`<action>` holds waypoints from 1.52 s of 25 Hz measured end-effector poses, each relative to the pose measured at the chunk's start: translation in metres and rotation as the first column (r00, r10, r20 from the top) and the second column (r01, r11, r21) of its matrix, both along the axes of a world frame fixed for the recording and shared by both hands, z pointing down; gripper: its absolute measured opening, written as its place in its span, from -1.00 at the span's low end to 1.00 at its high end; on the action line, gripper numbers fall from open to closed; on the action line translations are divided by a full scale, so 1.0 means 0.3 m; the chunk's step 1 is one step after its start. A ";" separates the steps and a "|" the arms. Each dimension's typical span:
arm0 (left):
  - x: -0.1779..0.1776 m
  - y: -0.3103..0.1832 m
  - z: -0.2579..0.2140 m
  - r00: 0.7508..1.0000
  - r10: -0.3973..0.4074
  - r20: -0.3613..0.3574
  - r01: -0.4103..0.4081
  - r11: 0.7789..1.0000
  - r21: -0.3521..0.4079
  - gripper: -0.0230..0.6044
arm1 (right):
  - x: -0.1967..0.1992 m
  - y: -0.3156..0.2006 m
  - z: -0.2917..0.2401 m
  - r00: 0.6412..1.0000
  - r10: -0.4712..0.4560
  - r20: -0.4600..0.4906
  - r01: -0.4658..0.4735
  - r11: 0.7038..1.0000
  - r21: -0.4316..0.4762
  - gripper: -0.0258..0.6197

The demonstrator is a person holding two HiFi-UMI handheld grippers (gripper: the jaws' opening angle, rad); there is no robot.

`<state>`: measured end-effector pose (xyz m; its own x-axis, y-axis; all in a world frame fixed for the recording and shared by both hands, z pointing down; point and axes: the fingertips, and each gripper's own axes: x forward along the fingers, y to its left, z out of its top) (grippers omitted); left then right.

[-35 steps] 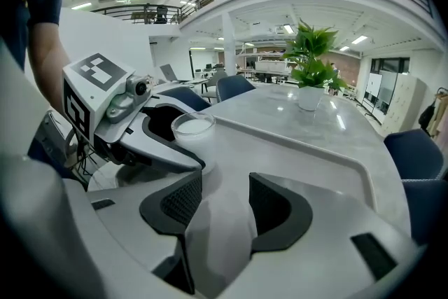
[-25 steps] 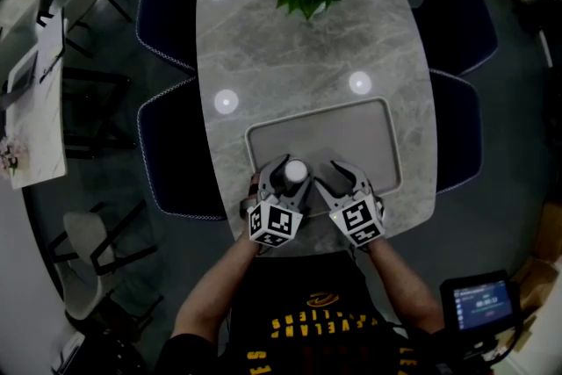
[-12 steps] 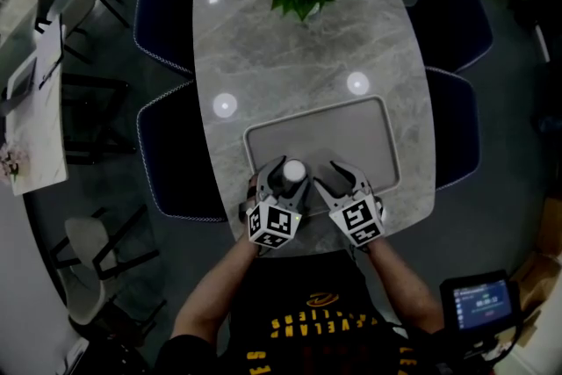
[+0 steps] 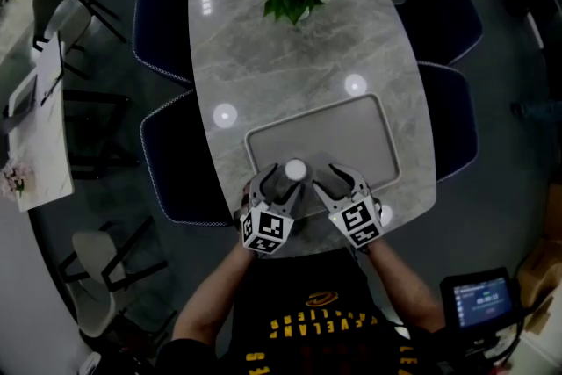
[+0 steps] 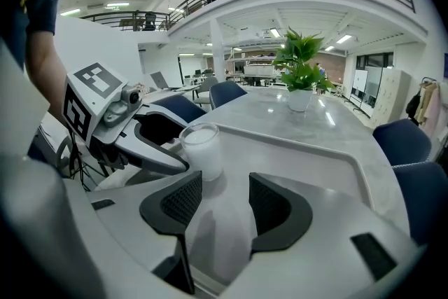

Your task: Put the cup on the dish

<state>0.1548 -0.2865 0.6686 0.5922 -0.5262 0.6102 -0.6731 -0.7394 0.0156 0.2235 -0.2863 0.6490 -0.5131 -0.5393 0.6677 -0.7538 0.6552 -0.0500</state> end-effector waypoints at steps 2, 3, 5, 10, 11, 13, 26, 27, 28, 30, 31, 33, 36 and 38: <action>-0.019 0.011 -0.011 1.000 -0.002 -0.005 0.002 1.000 -0.002 -0.08 | -0.004 0.005 -0.011 1.000 0.014 0.003 -0.014 1.000 0.004 -0.26; -0.030 0.017 -0.017 1.000 -0.003 -0.005 0.003 1.000 -0.002 -0.08 | -0.006 0.008 -0.018 1.000 0.021 0.006 -0.022 1.000 0.007 -0.26; -0.053 0.029 -0.032 1.000 -0.002 -0.003 0.002 1.000 0.003 -0.08 | -0.014 0.014 -0.034 0.999 0.038 0.014 -0.038 0.999 0.012 -0.26; -0.118 0.050 -0.097 1.000 0.000 -0.012 0.000 1.000 0.030 -0.08 | -0.058 0.028 -0.087 0.997 0.069 0.033 -0.070 0.997 0.041 -0.26; -0.128 0.053 -0.111 1.000 0.003 -0.019 -0.002 0.999 0.034 -0.08 | -0.071 0.031 -0.100 0.997 0.068 0.035 -0.070 0.996 0.050 -0.26; -0.146 0.058 -0.138 0.999 0.009 -0.032 -0.007 0.999 0.043 -0.08 | -0.098 0.034 -0.123 0.997 0.070 0.041 -0.072 0.995 0.069 -0.26; -0.178 0.119 -0.362 0.982 0.096 -0.160 -0.084 0.993 0.081 -0.09 | -0.185 0.045 -0.251 0.980 0.160 0.116 -0.176 0.973 0.147 -0.26; -0.180 0.126 -0.377 0.979 0.101 -0.175 -0.088 0.993 0.080 -0.09 | -0.190 0.049 -0.264 0.978 0.168 0.123 -0.186 0.970 0.154 -0.26; -0.183 0.132 -0.393 0.976 0.105 -0.190 -0.092 0.993 0.080 -0.09 | -0.195 0.054 -0.277 0.976 0.176 0.130 -0.196 0.967 0.161 -0.26; -0.189 0.147 -0.423 0.969 0.116 -0.219 -0.100 0.992 0.082 -0.19 | -0.205 0.067 -0.307 0.971 0.191 0.144 -0.215 0.960 0.177 -0.26; -0.192 0.155 -0.438 0.965 0.122 -0.232 -0.105 0.991 0.085 -0.28 | -0.209 0.073 -0.323 0.968 0.201 0.150 -0.227 0.956 0.187 -0.27; -0.199 0.170 -0.466 0.958 0.135 -0.254 -0.116 0.989 0.088 -0.39 | -0.213 0.086 -0.358 0.961 0.222 0.165 -0.254 0.944 0.209 -0.58; -0.213 0.192 -0.511 0.946 0.152 -0.286 -0.129 0.987 0.100 -0.53 | -0.225 0.109 -0.405 0.951 0.245 0.188 -0.286 0.929 0.236 -0.79; -0.223 0.204 -0.550 0.938 0.164 -0.305 -0.135 0.984 0.115 -0.59 | -0.237 0.123 -0.434 0.945 0.252 0.206 -0.300 0.921 0.248 -0.82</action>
